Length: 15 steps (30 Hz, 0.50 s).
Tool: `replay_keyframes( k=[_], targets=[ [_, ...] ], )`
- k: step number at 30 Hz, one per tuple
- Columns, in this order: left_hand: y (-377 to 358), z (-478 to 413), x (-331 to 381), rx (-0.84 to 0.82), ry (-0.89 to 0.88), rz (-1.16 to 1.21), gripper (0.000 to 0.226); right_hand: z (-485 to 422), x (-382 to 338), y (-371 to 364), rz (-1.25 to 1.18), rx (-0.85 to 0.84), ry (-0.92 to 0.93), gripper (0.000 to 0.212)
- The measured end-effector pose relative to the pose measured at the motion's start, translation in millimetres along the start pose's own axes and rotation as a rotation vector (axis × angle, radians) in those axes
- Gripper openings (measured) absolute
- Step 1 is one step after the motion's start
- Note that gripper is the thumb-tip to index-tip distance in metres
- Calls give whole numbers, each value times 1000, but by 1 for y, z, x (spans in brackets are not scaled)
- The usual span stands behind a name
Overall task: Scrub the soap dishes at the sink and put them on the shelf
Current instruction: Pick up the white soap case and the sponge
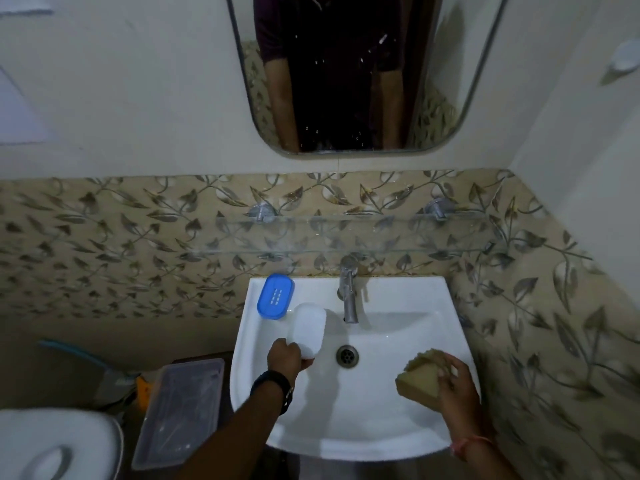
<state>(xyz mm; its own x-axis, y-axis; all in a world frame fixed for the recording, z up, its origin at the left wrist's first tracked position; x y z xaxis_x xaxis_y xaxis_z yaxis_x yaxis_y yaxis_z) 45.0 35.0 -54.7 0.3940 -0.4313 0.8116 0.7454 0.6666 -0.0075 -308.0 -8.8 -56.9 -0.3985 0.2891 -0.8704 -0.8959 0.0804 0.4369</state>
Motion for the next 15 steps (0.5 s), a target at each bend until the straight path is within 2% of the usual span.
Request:
replay_keyframes(
  k=[5,10,15],
  targets=[
    [18,18,25,14,-172,-338,10,19,-4,0,-3,-23,-25,36],
    [17,29,49,5,-332,-674,20,31,-7,-9,9,-19,-1,34],
    [1,41,78,-3,-561,-1113,25,38,-5,-18,-4,-58,-14,31]
  ],
)
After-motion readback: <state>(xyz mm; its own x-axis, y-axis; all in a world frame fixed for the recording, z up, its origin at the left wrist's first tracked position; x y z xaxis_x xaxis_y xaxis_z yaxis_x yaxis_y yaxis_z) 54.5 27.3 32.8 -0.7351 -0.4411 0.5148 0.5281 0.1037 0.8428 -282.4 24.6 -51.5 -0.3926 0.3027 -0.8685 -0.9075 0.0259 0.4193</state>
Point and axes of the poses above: each hand's wrist, its own z-axis away from the middle knuckle, its own y-axis out of the back of the hand, x = y × z, the point moved 6 cm from there along -z, towards the middle knuckle, and after that the axes turned 7 degrees about z, right-handed, at the moved point
